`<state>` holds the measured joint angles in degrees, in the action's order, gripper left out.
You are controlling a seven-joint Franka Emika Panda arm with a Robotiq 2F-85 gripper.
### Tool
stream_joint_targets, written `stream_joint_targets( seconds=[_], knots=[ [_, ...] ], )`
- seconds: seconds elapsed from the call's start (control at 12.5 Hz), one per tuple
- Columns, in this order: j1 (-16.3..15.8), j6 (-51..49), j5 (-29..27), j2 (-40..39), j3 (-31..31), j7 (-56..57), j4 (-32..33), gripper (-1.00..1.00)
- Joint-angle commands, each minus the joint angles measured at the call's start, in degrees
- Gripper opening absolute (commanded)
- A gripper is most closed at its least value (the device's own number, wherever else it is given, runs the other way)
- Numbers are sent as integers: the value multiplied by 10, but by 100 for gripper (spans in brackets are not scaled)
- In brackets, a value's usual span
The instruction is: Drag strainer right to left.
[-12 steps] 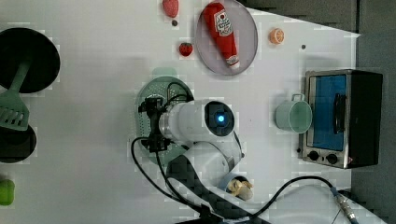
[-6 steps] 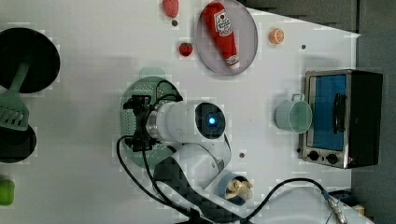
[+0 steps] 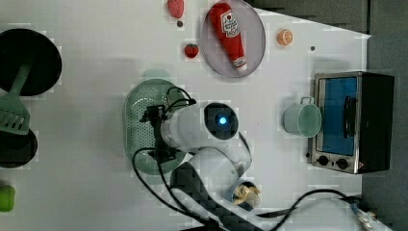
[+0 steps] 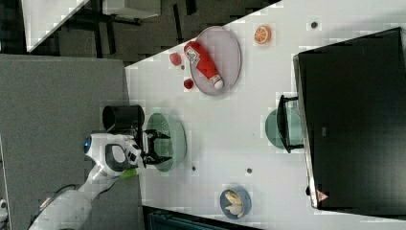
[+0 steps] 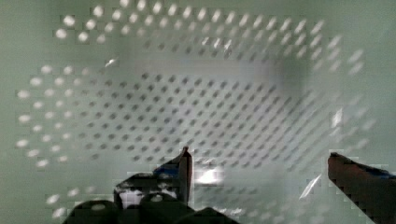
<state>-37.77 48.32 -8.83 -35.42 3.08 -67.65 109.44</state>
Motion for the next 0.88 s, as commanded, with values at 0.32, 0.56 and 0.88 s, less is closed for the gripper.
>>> stream_joint_targets(
  seconds=[0.32, 0.56, 0.88],
  knots=[
    [14, -132, -2, 225, -156, 307, -7, 100],
    [19, -208, 15, 318, -257, 418, -12, 100],
    [28, -328, 129, 419, -370, 546, -13, 100]
  ],
)
